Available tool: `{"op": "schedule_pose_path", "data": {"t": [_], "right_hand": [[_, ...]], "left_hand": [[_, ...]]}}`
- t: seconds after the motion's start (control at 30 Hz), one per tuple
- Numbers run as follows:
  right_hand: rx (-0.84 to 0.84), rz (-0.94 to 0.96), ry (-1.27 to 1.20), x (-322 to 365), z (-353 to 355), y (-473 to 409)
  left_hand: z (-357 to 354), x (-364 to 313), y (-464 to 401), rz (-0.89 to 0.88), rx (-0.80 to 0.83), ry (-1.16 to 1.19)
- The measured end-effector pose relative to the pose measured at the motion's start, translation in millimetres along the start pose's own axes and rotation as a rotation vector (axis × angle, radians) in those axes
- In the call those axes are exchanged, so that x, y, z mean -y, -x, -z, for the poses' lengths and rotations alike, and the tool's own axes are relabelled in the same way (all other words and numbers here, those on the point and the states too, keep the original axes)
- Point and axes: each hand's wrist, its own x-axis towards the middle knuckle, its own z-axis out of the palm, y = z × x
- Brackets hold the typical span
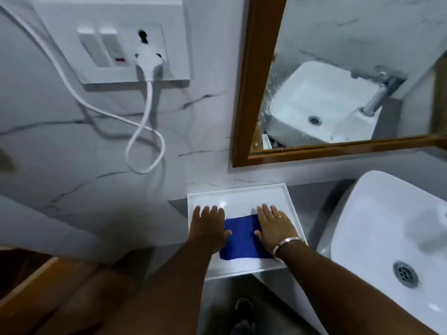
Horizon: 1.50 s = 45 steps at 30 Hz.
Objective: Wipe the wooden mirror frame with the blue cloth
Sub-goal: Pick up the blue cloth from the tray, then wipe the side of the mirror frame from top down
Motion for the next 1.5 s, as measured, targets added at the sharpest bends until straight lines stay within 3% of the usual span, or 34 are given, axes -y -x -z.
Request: {"op": "schedule_pose_path", "data": {"t": [0.17,0.3,0.43,0.53,0.63,0.83,1.03,1.27,1.4,1.5], "right_hand": [[0.012,0.177,0.086,-12.3,-14.1,-36.4],[0.034,0.179,0.102,-8.8,-14.8,-38.3],[0.073,0.109,-0.071,-6.0,2.8,-27.1],[0.0,0.053,-0.225,-1.8,40.0,-14.0],[-0.209,0.048,-0.303,5.5,110.6,8.2],[-0.649,0.093,-0.096,8.3,298.1,55.3],[-1.065,0.124,0.037,-10.2,496.1,151.6],[-1.342,0.146,0.166,-30.9,659.0,219.2],[-1.487,0.299,0.103,-38.4,717.6,230.9],[-1.683,0.312,0.381,-45.0,753.5,231.4]], "left_hand": [[-21.9,-12.1,-27.3,-0.015,0.066,0.022],[-21.1,-14.8,-37.7,-0.053,0.126,0.093],[7.0,-10.9,-34.9,-0.019,0.201,0.365],[66.2,2.8,-26.8,-0.057,0.168,0.431],[154.4,21.9,-3.7,-0.156,0.017,0.48],[334.8,28.1,62.0,-0.353,-0.455,0.514],[507.4,-2.2,130.5,-0.559,-0.89,0.738],[685.1,-20.9,188.8,-0.669,-1.231,0.721],[752.5,-29.5,202.8,-0.671,-1.35,0.728],[787.2,-40.9,202.4,-0.651,-1.465,0.662]]}}
